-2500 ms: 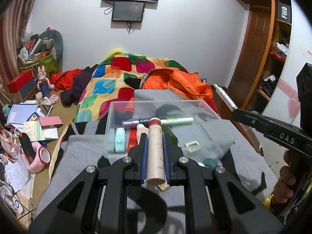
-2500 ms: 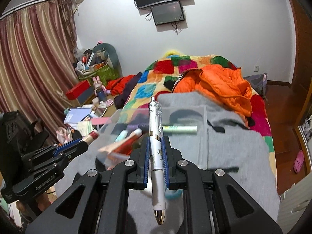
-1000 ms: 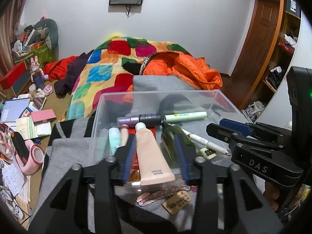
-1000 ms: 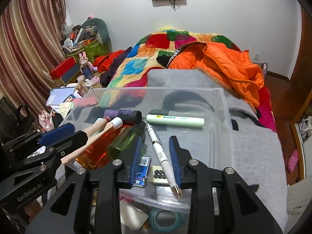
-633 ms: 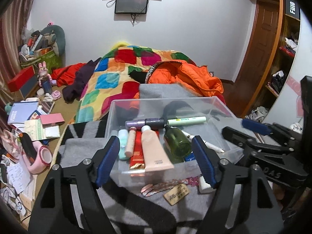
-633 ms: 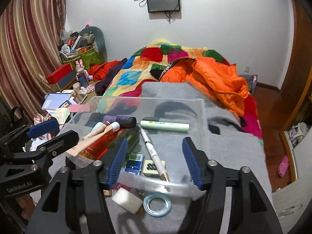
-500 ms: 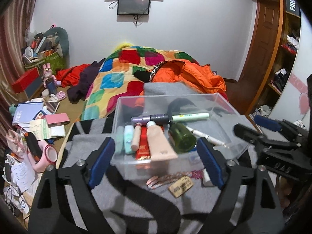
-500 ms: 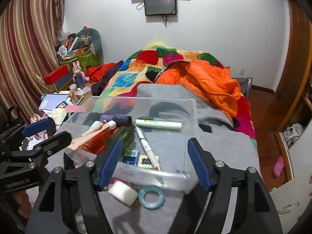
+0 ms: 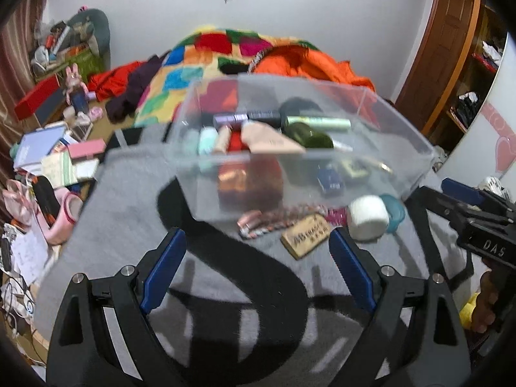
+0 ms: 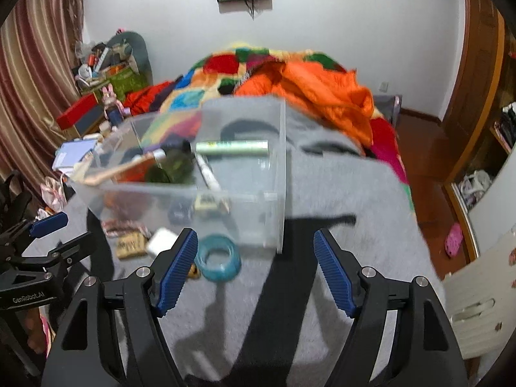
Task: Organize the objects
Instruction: 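Grasp the wooden eraser with the left gripper while the right grasps the teal tape roll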
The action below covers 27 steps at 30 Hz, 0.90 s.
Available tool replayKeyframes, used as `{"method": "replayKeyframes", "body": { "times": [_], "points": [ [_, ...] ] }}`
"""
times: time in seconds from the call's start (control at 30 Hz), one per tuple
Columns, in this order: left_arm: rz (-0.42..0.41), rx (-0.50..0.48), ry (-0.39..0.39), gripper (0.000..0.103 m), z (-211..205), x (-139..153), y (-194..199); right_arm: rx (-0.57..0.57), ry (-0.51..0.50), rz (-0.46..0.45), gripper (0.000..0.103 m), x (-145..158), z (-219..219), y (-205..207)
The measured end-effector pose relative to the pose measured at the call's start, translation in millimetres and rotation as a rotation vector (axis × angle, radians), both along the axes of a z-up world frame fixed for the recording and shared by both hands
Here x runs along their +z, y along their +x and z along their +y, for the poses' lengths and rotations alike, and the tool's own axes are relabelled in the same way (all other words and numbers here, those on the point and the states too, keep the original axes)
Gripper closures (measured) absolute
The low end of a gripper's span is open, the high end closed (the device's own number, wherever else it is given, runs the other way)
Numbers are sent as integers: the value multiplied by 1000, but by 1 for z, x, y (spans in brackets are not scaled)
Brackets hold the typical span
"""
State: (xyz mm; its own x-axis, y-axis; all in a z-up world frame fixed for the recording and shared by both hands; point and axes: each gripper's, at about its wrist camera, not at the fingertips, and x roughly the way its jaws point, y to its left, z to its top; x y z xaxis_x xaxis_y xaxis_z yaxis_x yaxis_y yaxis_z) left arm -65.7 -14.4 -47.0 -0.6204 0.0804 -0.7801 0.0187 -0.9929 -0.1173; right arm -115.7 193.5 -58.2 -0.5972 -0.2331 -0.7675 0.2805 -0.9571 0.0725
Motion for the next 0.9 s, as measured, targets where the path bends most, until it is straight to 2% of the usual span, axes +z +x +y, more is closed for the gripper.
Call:
{"method": "replayKeyframes", "body": {
  "times": [0.2,0.23,0.33,0.43,0.6,0.7,0.77,0.9],
  "points": [
    [-38,-49,-26,12,19,-17,-10,31,-3,-65,32,-24,-5,-4],
    [-39,-64,-33,14,23,-18,-12,36,-1,-69,32,-26,-7,-4],
    [-37,-99,-55,27,35,-20,-16,51,-7,-77,32,-31,-11,-6],
    [-21,-102,-86,31,42,-21,-19,57,-6,-74,36,-32,-15,-8],
    [-22,-99,-86,34,42,-24,-20,80,-15,-80,41,-33,-17,-8],
    [-13,-90,-98,44,42,-25,-19,105,-25,-82,53,-33,-20,-7],
    [-22,-105,-72,59,42,-28,-16,128,-48,-91,68,-32,-22,-7],
    [-6,-100,-72,60,41,-27,-9,131,-37,-80,68,-31,-23,-3]
  ]
}}
